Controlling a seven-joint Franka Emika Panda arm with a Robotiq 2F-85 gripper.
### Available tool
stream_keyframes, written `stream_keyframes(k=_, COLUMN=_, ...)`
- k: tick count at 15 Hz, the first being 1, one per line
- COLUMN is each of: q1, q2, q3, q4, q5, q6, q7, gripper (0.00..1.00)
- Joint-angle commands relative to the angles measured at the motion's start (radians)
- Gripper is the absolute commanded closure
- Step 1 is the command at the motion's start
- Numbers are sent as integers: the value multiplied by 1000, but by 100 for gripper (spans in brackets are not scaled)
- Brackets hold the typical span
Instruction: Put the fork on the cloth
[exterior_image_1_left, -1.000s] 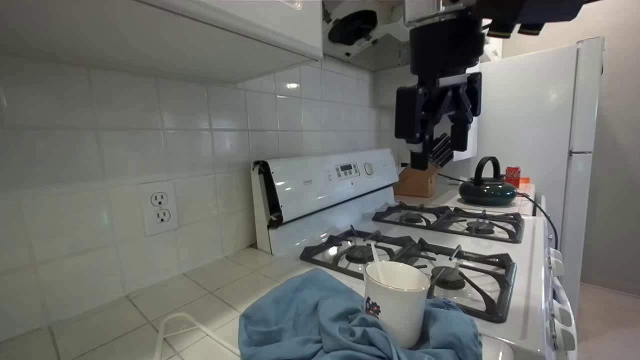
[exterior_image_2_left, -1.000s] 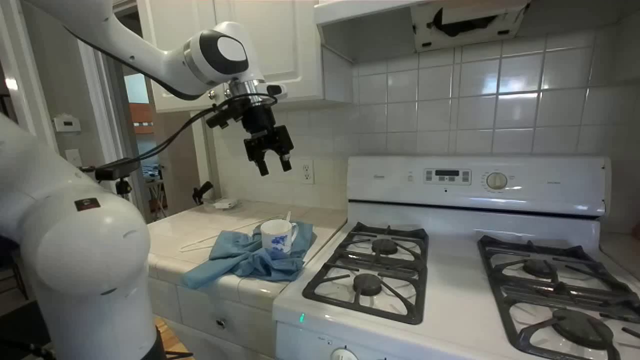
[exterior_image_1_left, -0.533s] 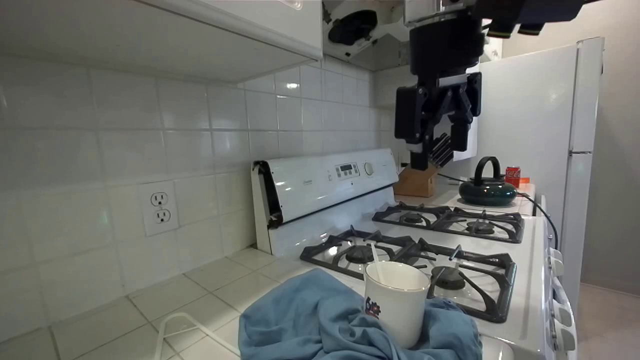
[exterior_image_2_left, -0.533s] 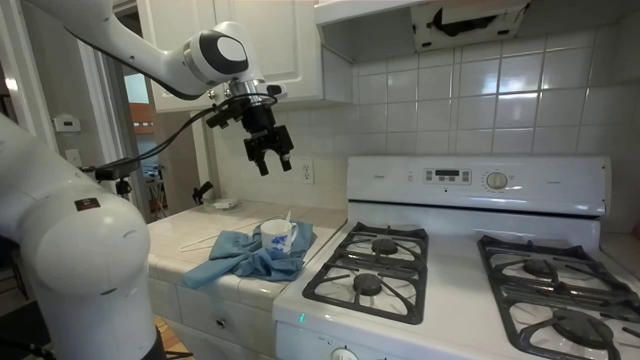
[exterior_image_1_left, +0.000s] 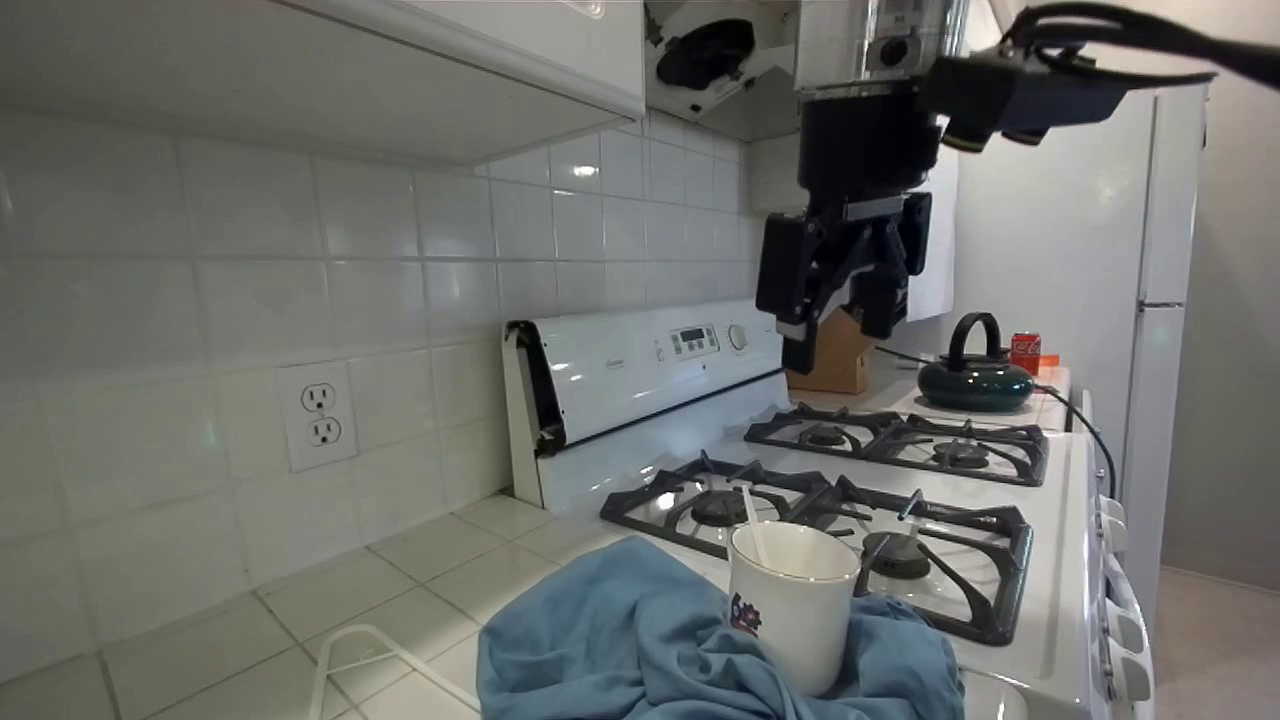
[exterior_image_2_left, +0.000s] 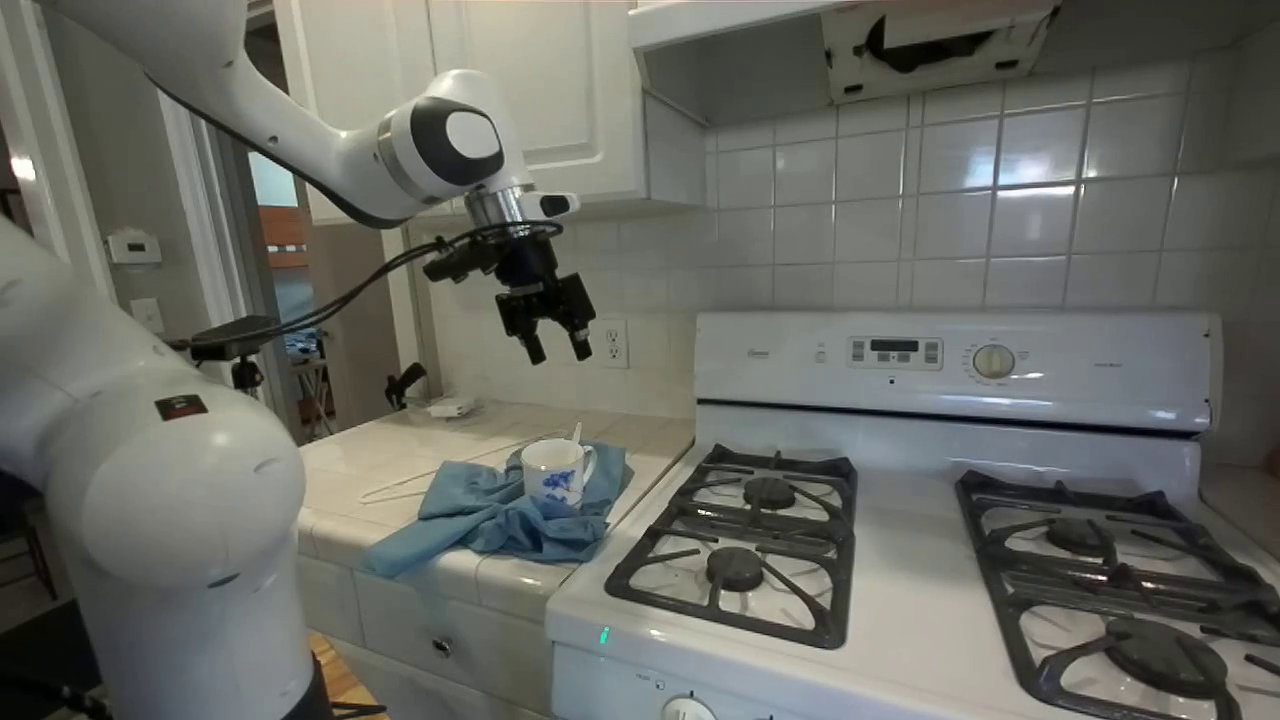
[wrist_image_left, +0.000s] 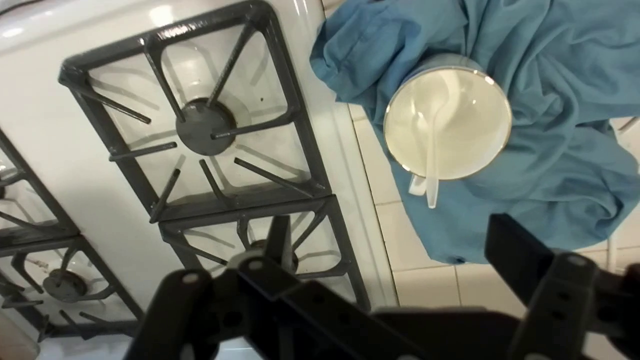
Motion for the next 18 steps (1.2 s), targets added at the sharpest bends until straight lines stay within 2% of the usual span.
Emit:
stream_keyframes(k=1, q1=34, q2=14, q3=-42, q4=-91, q5=13, q6=205, q7=-41, gripper=0)
stream_keyframes(k=7, q1=100, q2=72, q3=-115, q4=-190, q5=49, q6=439, q7=-187, gripper=0)
stream_keyframes(k=10, q1=131, q2=125, q3=-144, q4=-173, q5=77, q6=464, q7=-241, gripper=0)
stream_keyframes(k=11, q1=100, q2=93, q3=-112, q4=-173, q5=46, q6=439, q7=-199, gripper=0)
stream_keyframes(k=15, q1=111, q2=116, q3=-125, q4=-172, q5=56, q6=443, q7=-217, gripper=0)
stream_keyframes(k=18, q1=117, q2=166, q3=-145, q4=-172, q5=82, q6=543, q7=-221, gripper=0)
